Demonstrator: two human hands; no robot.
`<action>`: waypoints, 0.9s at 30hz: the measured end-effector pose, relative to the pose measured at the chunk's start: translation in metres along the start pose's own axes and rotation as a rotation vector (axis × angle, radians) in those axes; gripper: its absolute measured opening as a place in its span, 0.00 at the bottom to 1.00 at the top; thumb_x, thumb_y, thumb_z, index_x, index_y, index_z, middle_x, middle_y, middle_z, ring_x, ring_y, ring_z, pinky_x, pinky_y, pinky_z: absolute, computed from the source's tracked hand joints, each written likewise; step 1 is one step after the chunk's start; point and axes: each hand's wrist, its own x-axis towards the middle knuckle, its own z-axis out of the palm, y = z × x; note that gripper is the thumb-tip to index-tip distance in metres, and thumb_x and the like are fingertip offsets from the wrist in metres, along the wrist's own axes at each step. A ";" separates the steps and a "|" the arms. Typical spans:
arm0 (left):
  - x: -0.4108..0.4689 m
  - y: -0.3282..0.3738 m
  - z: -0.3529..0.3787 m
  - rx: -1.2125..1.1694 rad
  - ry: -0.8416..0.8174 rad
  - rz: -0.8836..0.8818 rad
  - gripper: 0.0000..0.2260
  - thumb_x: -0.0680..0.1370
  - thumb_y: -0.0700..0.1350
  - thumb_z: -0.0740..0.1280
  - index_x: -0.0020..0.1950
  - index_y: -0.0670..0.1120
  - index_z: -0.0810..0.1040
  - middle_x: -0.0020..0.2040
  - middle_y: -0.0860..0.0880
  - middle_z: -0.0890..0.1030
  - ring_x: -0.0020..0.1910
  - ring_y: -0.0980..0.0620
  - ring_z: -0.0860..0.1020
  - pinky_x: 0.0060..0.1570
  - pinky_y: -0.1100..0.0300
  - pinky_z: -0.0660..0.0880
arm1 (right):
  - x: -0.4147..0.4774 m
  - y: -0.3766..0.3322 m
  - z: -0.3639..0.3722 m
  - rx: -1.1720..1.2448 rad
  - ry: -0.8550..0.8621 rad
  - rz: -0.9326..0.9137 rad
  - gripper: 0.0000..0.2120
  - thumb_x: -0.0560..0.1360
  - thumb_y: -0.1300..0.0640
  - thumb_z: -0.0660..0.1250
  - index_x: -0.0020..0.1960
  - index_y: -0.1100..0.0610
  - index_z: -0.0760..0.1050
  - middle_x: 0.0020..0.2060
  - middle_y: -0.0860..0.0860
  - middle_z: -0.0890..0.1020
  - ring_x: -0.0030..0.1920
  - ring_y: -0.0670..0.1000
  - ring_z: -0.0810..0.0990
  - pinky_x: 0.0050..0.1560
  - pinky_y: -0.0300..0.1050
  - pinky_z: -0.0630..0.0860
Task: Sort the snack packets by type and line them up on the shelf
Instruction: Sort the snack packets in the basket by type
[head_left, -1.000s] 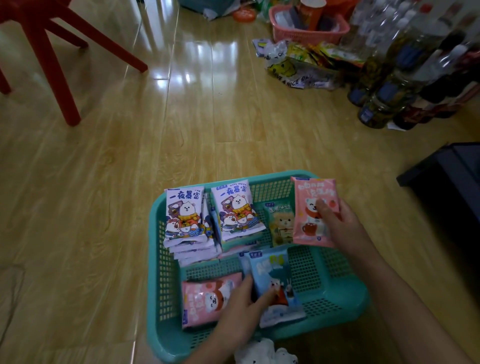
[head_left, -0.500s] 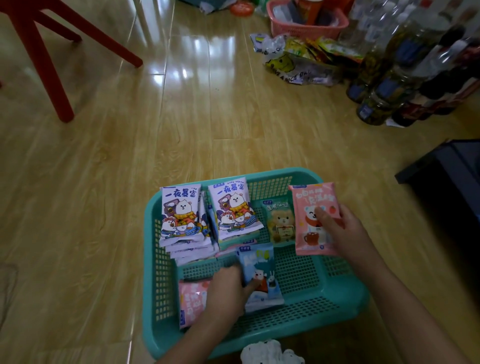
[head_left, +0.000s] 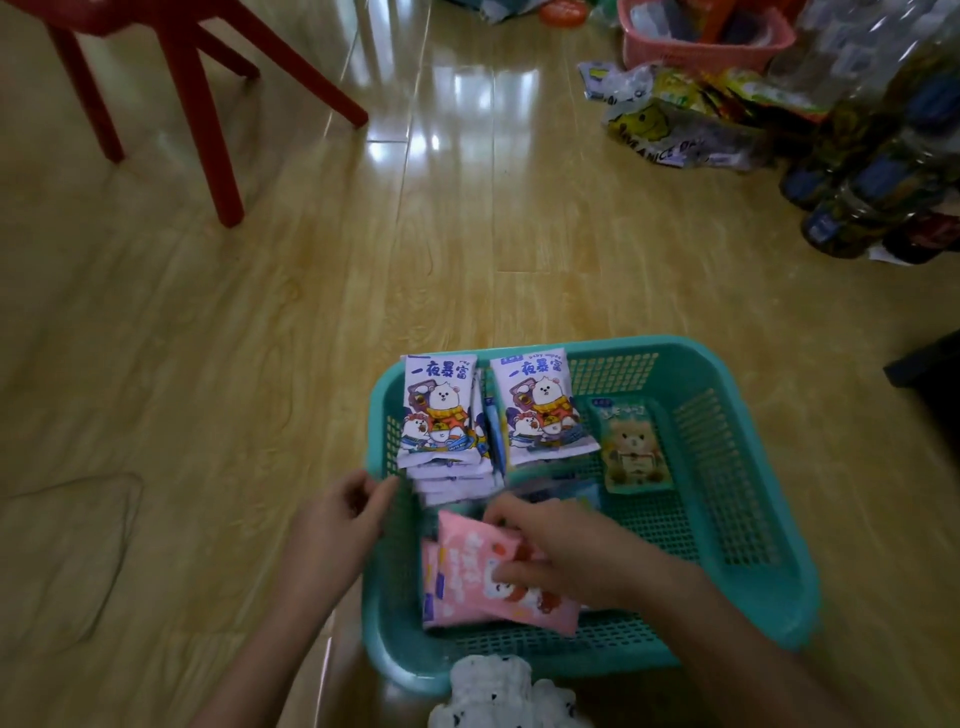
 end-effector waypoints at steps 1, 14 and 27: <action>0.000 -0.001 -0.005 0.007 0.017 0.000 0.16 0.76 0.49 0.66 0.31 0.42 0.73 0.25 0.46 0.76 0.22 0.58 0.70 0.31 0.55 0.67 | 0.011 0.000 0.008 0.010 -0.059 -0.012 0.18 0.75 0.48 0.66 0.62 0.50 0.67 0.54 0.51 0.79 0.47 0.49 0.76 0.41 0.41 0.66; -0.008 0.018 -0.015 0.116 0.116 0.151 0.10 0.74 0.51 0.68 0.37 0.47 0.75 0.29 0.51 0.76 0.29 0.53 0.73 0.33 0.53 0.71 | 0.042 0.012 0.036 -0.228 0.022 -0.124 0.20 0.76 0.48 0.63 0.66 0.55 0.72 0.65 0.51 0.70 0.66 0.51 0.67 0.58 0.49 0.71; 0.075 0.064 0.031 0.278 -0.017 -0.012 0.27 0.71 0.59 0.68 0.57 0.38 0.72 0.56 0.41 0.73 0.58 0.44 0.72 0.51 0.53 0.68 | 0.041 0.039 -0.048 0.029 0.600 0.561 0.32 0.70 0.33 0.63 0.62 0.56 0.67 0.57 0.52 0.73 0.58 0.53 0.72 0.52 0.47 0.71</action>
